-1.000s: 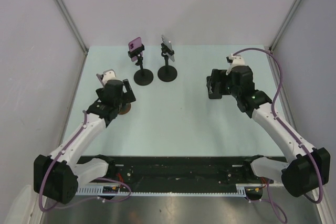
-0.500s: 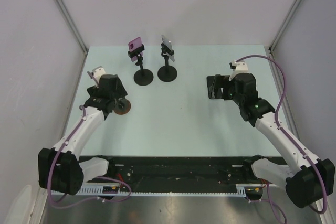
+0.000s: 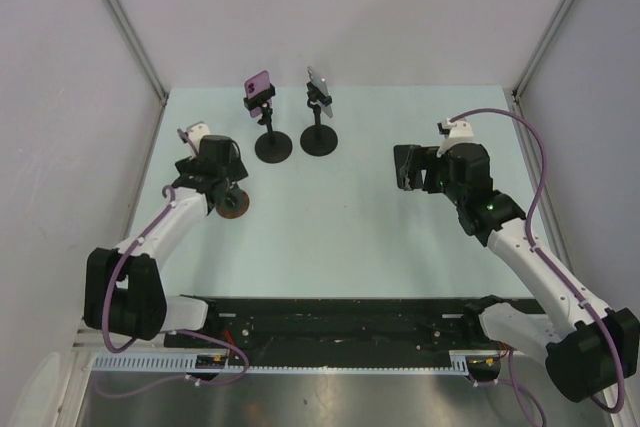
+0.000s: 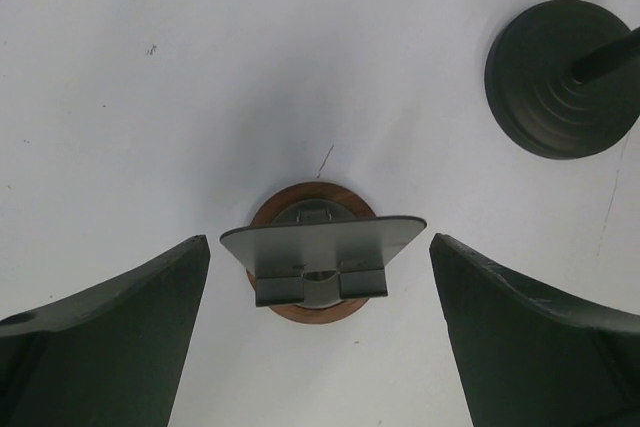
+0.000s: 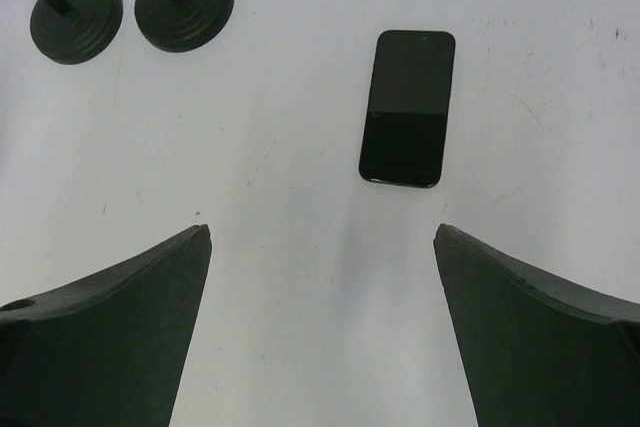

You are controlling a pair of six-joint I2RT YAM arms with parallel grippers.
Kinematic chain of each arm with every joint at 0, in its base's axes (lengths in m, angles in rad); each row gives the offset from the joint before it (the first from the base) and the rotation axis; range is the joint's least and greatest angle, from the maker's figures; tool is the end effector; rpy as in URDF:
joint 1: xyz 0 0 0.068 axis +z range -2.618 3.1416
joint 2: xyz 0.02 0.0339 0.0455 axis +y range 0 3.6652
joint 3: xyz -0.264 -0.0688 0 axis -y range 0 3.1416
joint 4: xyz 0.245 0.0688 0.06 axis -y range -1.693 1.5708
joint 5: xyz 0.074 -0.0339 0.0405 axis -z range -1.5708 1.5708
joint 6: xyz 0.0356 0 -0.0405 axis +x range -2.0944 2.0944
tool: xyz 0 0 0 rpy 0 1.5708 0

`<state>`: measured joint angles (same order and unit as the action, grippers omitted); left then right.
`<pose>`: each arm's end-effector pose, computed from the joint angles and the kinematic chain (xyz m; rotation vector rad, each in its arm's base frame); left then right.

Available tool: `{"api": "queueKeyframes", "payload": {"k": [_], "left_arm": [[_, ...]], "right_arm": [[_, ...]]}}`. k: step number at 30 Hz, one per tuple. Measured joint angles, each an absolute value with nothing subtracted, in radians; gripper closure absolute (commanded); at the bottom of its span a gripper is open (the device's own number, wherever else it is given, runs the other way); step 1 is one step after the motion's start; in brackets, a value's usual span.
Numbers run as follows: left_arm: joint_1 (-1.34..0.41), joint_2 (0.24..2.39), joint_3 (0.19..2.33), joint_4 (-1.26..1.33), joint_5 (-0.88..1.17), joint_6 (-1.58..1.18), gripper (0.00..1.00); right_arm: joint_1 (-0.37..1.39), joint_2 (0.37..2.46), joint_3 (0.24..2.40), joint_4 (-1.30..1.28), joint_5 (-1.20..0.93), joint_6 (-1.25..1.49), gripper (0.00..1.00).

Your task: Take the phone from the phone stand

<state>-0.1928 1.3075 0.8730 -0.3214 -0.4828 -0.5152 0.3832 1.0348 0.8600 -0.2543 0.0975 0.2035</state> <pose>0.2736 -0.0366 0.2473 -0.5884 2.1507 0.1803 0.2205 0.0852 0.3114 -0.1175 2.0052 0.2790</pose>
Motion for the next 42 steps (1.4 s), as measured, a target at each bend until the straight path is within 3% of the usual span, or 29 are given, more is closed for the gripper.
{"api": "queueKeyframes", "payload": {"k": [6,7,10,16,25,37,42], "left_arm": [[-0.191,1.366,0.891,-0.295,-0.487,-0.513,0.32],[-0.191,1.370,0.892,-0.295,-0.490,-0.514,0.44],[-0.189,1.372,0.894,-0.294,-0.490,-0.504,0.63],[-0.130,1.381,0.928,-0.296,-0.461,-0.380,0.77],[0.086,1.458,1.067,-0.238,-0.179,-0.006,0.76],[0.274,1.586,1.129,-0.215,0.152,0.207,0.75],[0.321,1.608,1.129,-0.197,0.260,0.248,0.62]], "right_arm": [[0.384,1.027,0.842,-0.250,0.093,0.186,0.00],[0.384,1.027,0.842,-0.249,0.093,0.183,0.00],[0.384,1.026,0.841,-0.249,0.090,0.175,0.00],[0.387,1.001,0.834,-0.247,0.082,0.139,0.00],[0.424,0.987,0.827,-0.225,0.057,0.088,0.00],[0.477,0.998,0.821,-0.212,0.044,0.042,0.00],[0.483,1.008,0.820,-0.212,0.044,0.028,0.00]]}}
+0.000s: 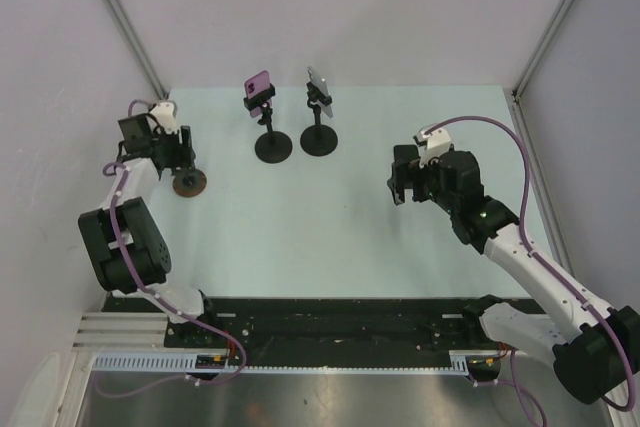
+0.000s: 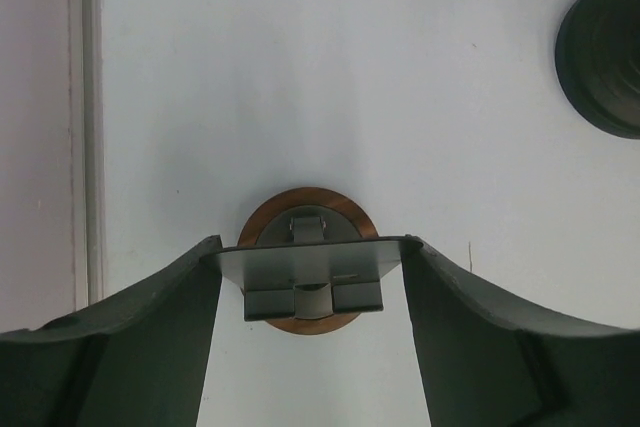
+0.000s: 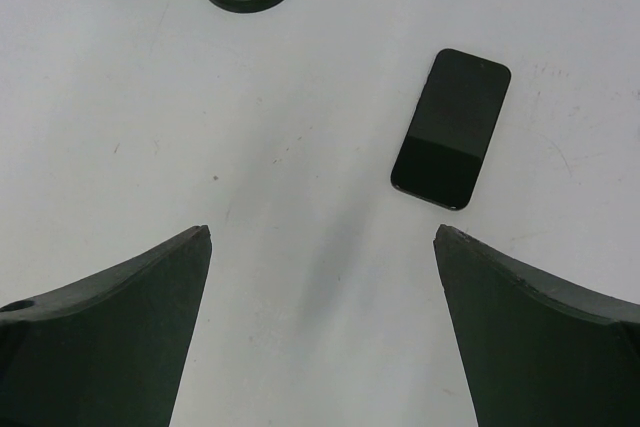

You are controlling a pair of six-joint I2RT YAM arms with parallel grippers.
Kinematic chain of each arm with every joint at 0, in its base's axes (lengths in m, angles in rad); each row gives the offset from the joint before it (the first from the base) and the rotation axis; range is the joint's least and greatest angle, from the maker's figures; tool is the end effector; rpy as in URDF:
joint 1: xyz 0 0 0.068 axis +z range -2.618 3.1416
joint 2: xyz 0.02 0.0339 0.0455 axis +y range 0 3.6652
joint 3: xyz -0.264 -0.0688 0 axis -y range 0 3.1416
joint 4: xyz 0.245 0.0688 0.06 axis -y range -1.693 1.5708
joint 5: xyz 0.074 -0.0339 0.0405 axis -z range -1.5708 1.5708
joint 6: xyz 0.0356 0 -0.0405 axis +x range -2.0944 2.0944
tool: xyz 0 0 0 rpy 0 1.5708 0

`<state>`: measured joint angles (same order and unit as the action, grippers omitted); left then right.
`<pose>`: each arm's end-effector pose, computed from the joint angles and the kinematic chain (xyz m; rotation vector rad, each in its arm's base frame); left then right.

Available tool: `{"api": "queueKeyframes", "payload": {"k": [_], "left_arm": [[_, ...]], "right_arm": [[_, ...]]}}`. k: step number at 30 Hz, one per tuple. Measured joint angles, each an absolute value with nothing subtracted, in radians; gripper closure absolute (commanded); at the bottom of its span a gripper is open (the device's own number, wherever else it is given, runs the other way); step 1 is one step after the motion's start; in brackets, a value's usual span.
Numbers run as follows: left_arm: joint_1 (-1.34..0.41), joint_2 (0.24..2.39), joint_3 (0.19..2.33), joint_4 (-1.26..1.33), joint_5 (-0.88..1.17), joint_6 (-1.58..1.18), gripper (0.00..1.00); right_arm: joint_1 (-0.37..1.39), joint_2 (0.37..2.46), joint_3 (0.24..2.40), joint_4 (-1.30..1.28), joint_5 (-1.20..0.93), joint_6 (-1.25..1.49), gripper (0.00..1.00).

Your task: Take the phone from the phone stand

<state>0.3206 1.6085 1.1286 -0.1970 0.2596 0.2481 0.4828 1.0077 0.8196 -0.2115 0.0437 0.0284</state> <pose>0.3440 0.1046 0.2495 0.0583 2.2204 0.0203 0.2061 0.1063 0.3072 -0.4183 1.9368 0.2903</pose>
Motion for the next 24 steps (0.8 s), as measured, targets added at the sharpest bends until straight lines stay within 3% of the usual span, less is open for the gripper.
{"api": "queueKeyframes", "payload": {"k": [2,5,9,24], "left_arm": [[0.332,1.618,1.129,-0.196,0.287,0.262,0.53],[0.337,1.621,1.126,-0.195,0.309,0.271,0.26],[0.336,1.620,1.107,-0.162,0.323,0.278,0.01],[0.316,1.398,1.093,-0.135,0.329,0.233,0.00]], "right_arm": [[0.483,1.010,0.819,-0.212,0.044,0.025,0.00],[0.487,1.013,0.819,-0.211,0.044,0.023,0.00],[0.492,1.014,0.819,-0.211,0.037,0.021,0.01],[0.527,1.010,0.819,-0.211,0.036,0.021,0.01]]}}
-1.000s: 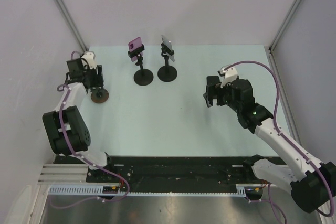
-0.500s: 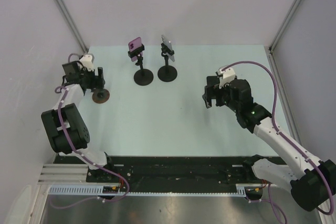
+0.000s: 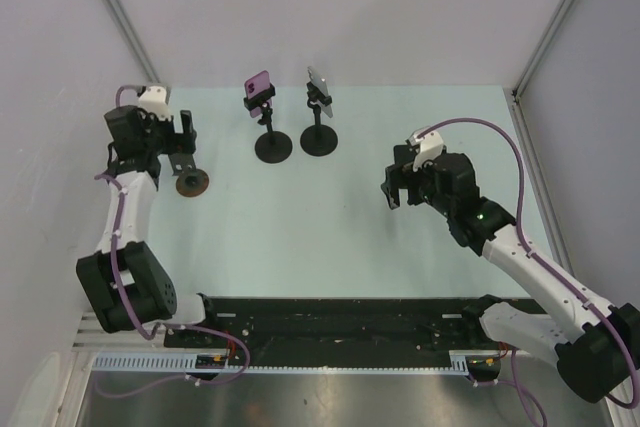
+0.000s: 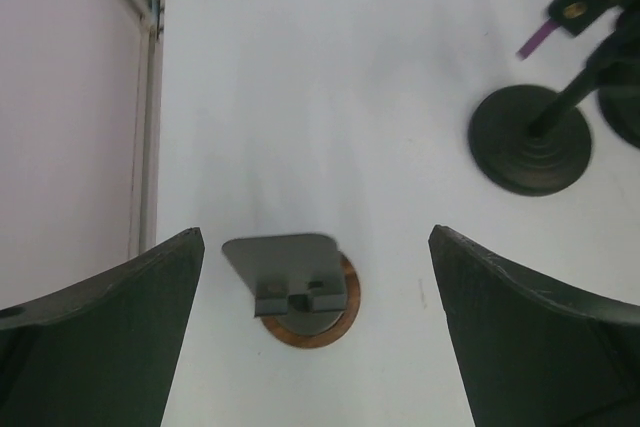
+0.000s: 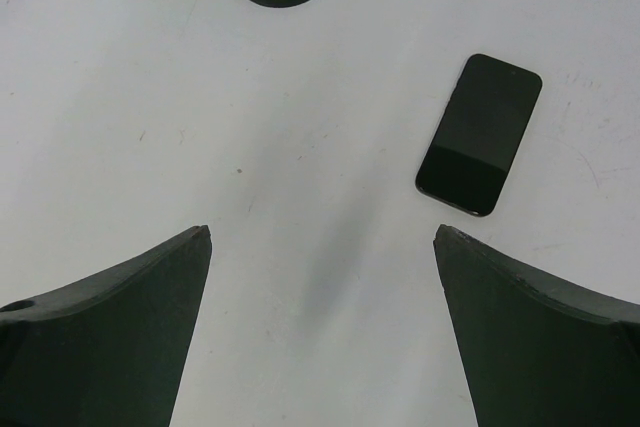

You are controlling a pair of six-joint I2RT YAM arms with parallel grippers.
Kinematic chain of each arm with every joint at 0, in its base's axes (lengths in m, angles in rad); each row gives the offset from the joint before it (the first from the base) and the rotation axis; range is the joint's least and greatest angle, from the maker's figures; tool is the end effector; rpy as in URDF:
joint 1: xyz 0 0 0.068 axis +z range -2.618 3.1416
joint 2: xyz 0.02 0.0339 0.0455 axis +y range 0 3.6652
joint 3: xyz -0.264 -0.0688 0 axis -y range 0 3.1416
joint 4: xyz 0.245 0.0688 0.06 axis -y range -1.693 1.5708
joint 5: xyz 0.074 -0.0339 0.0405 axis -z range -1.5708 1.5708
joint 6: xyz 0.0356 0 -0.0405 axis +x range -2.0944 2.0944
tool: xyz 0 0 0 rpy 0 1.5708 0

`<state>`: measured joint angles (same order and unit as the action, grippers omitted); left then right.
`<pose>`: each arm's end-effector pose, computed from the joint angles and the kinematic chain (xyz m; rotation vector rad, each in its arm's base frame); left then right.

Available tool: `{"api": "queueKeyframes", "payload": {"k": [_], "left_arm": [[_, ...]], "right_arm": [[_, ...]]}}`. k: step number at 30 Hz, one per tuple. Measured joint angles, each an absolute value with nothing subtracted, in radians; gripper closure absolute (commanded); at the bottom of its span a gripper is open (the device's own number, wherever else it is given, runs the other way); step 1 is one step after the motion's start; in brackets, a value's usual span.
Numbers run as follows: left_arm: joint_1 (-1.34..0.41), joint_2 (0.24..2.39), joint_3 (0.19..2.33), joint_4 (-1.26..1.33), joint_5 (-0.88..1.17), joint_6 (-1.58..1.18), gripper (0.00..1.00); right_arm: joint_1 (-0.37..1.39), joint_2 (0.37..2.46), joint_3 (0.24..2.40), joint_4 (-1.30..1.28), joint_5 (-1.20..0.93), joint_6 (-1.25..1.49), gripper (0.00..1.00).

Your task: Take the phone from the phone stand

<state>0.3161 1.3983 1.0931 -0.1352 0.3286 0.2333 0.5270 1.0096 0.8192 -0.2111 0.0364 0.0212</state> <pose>0.3113 0.0897 0.3113 0.1258 1.9822 0.0246 0.2014 0.1157 0.3067 -0.4737 1.9287 0.3210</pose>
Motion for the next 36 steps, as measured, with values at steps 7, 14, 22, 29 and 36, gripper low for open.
{"api": "queueKeyframes", "payload": {"k": [7,14,22,29,36], "left_arm": [[0.112,1.338,1.175,-0.129,0.318,0.198,0.00],[-0.046,1.473,1.367,-0.115,0.316,0.165,0.00],[-0.094,1.724,1.581,-0.121,0.296,0.156,0.12],[-0.095,1.866,1.697,-0.138,0.300,0.148,0.33],[-0.096,1.930,1.747,-0.146,0.332,0.128,0.60]], "right_arm": [[0.548,1.010,0.819,-0.205,0.035,0.021,0.02],[0.562,1.008,0.819,-0.205,0.036,0.011,0.02],[0.576,1.000,0.819,-0.205,0.037,-0.009,0.03],[0.582,1.000,0.819,-0.204,0.037,-0.020,0.03],[0.582,1.001,0.819,-0.204,0.041,-0.020,0.03]]}}
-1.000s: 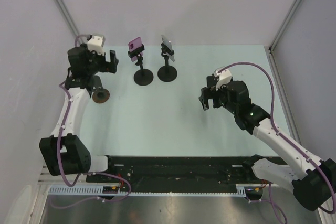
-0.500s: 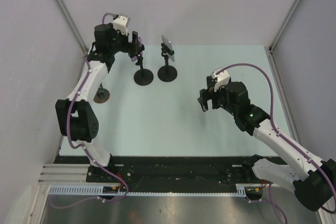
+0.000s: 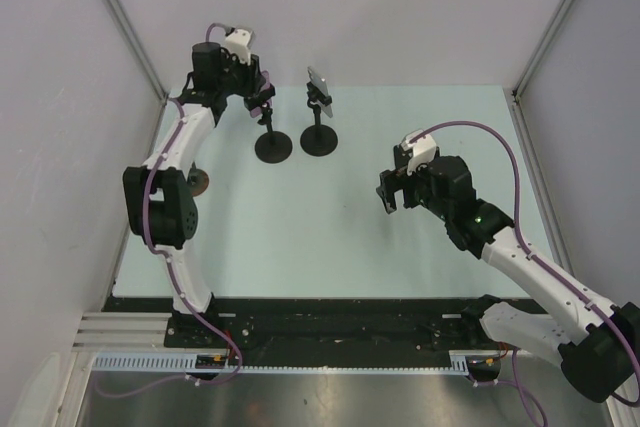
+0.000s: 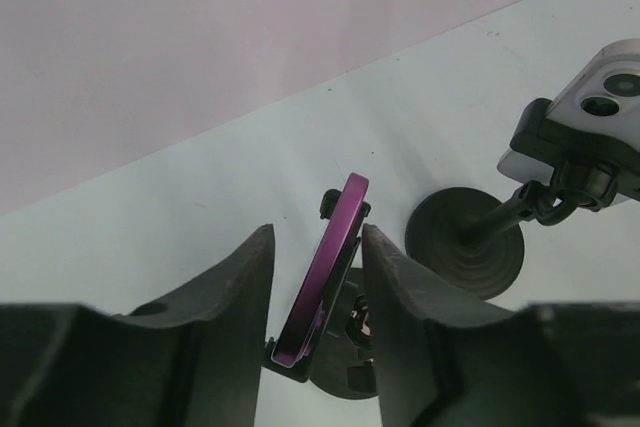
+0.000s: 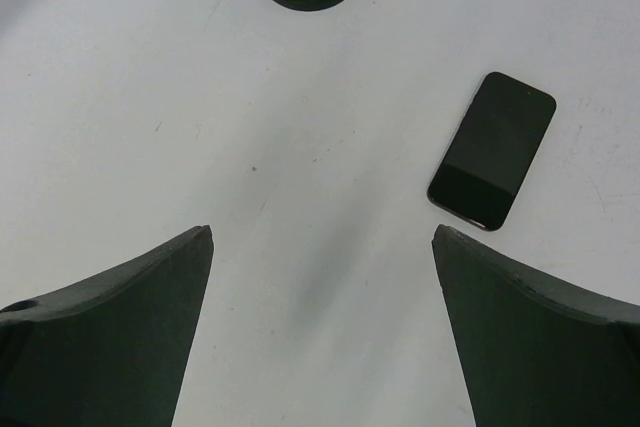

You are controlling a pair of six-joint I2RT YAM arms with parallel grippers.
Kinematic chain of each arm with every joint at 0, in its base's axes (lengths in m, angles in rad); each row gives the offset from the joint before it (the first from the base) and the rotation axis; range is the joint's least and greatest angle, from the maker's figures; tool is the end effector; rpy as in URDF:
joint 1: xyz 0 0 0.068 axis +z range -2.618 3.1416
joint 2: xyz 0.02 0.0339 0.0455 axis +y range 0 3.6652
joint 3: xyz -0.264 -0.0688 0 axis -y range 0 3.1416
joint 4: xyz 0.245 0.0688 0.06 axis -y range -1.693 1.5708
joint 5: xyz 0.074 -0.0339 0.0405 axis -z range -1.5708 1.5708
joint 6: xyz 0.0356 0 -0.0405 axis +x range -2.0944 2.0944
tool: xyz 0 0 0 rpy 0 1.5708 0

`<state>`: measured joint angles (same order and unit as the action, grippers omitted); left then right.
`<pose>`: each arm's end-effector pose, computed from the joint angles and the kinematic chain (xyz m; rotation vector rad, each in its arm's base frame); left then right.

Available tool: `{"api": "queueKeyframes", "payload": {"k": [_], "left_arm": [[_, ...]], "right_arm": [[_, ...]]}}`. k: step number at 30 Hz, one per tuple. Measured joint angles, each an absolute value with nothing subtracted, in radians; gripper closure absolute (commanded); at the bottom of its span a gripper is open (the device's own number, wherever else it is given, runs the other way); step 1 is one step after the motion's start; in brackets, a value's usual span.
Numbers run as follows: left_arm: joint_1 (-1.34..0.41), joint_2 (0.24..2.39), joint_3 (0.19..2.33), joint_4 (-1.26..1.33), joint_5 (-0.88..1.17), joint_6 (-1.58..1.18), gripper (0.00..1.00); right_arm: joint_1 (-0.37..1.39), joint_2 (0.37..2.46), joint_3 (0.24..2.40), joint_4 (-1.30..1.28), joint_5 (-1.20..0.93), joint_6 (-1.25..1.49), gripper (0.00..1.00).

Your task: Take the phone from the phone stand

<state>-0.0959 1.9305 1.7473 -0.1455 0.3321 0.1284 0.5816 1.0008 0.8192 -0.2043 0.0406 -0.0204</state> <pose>0.4634 -0.0562 0.3402 0.4339 1.8410 -0.2929 0.1937 0.1256 0.3093 -0.5585 1.8900 0.3289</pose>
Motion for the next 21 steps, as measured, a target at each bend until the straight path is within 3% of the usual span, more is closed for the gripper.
{"api": "queueKeyframes", "payload": {"k": [1,9,21], "left_arm": [[-0.096,1.931,1.747,-0.149,0.336,0.126,0.68],[-0.103,1.882,1.698,-0.167,0.317,0.114,0.98],[-0.186,1.489,1.362,-0.320,0.067,-0.146,1.00]], "right_arm": [[0.582,1.001,0.819,-0.204,0.041,-0.020,0.03],[0.585,1.005,0.819,-0.204,0.040,-0.021,0.03],[0.607,1.005,0.819,-0.204,0.033,-0.020,0.04]]}}
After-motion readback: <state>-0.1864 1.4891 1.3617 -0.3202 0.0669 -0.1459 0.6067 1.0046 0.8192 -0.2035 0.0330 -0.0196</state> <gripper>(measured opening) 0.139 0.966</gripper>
